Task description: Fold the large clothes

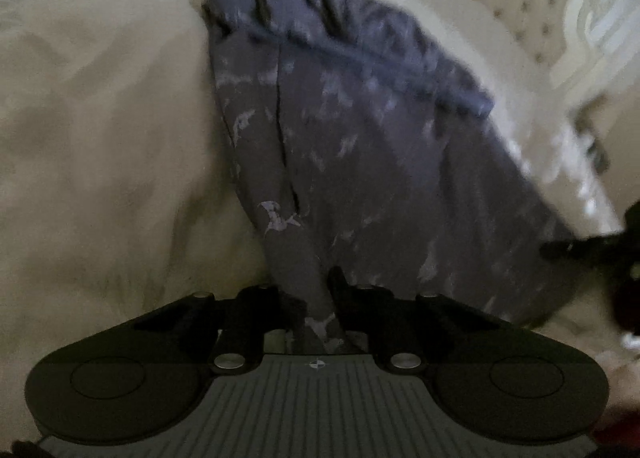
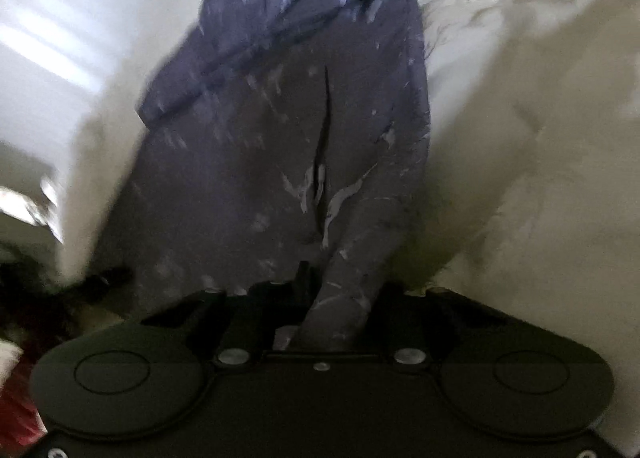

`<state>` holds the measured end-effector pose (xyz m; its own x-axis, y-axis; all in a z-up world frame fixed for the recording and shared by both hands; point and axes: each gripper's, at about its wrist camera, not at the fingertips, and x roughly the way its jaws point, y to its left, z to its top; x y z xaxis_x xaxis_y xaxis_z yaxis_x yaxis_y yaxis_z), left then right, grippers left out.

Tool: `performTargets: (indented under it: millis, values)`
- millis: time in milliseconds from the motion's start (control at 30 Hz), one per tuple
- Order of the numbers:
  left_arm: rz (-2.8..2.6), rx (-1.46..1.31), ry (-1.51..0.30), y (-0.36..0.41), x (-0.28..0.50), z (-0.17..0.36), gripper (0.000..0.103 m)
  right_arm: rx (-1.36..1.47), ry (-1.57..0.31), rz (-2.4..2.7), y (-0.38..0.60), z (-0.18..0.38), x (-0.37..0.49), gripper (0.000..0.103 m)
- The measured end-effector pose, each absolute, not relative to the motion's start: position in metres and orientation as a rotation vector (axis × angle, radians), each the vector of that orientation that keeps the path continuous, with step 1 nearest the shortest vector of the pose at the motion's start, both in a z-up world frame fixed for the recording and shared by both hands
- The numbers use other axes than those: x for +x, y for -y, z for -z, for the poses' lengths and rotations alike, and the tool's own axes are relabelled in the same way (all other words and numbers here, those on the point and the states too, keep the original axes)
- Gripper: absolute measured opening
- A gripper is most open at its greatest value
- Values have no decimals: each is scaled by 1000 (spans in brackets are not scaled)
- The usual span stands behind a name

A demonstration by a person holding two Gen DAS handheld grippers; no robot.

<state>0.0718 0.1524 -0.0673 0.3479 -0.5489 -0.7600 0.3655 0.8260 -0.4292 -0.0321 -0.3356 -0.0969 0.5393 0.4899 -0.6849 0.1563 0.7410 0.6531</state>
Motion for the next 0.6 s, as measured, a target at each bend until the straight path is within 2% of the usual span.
performTargets:
  millis: [233, 400, 600]
  values:
    - [639, -371, -894, -152, 86, 29, 12, 796, -719, -329, 351, 64, -34, 17]
    - [628, -430, -723, -152, 113, 0, 12, 815, -568, -319, 365, 40, -9, 17]
    - [591, -491, -594, -143, 162, -10, 13, 828, -414, -234, 390, 25, 33, 17]
